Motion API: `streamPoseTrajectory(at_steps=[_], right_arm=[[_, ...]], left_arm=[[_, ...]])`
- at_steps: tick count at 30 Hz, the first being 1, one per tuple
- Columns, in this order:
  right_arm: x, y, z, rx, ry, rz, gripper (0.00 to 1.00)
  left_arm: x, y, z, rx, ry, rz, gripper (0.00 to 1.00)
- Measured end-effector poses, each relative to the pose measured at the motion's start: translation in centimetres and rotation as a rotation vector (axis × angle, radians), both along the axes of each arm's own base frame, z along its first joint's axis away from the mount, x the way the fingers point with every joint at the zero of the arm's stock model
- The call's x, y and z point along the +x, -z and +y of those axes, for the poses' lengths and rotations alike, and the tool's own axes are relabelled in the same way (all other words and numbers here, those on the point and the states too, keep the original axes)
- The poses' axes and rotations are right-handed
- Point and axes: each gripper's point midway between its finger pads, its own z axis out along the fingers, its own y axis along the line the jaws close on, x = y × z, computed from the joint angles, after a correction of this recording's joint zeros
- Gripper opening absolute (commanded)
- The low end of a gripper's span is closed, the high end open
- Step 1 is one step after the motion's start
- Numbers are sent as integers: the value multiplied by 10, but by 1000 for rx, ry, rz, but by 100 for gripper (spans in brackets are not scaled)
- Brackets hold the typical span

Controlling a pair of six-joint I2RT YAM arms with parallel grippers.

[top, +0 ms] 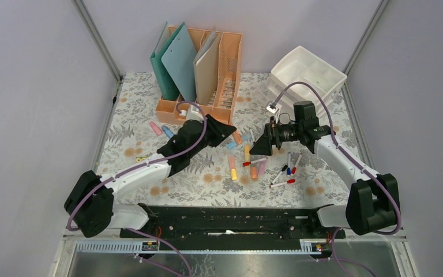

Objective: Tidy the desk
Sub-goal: Pick up the stationery from the center of the board, then place the stationery in the drawer.

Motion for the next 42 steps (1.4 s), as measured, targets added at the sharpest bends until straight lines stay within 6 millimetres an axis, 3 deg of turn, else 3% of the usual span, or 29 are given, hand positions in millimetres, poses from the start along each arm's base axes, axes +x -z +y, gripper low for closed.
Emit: streamPoseTrajectory(at_steps=[6, 10, 14, 18, 24, 30, 32, 36, 37, 42], right_arm=[[-2, 9, 12, -20, -7, 43, 96], [2, 10, 15, -28, -2, 52, 92], [7, 6, 16, -31, 10, 43, 82], [13, 3, 16, -38, 24, 35, 63], [28, 1, 18, -59, 48, 20, 21], [33, 11, 14, -98, 83, 43, 21], [33, 11, 13, -100, 83, 46, 21], [32, 10, 13, -102, 82, 50, 21], [32, 8, 14, -101, 82, 49, 21], [44, -19, 16, -81, 87, -7, 21]], left_arm=[[8, -21, -25, 7, -37, -3, 0], [10, -11, -33, 48, -44, 25, 0], [6, 2, -41, 87, -32, 54, 0], [4, 8, -46, 108, -18, 64, 0], [4, 6, -53, 117, 4, 47, 0], [3, 8, -52, 151, 28, 22, 29], [3, 7, -53, 162, 42, 6, 49], [-1, 3, -57, 189, 100, -52, 80], [-2, 1, -58, 197, 111, -69, 95], [1, -19, -40, 277, 108, -189, 99]])
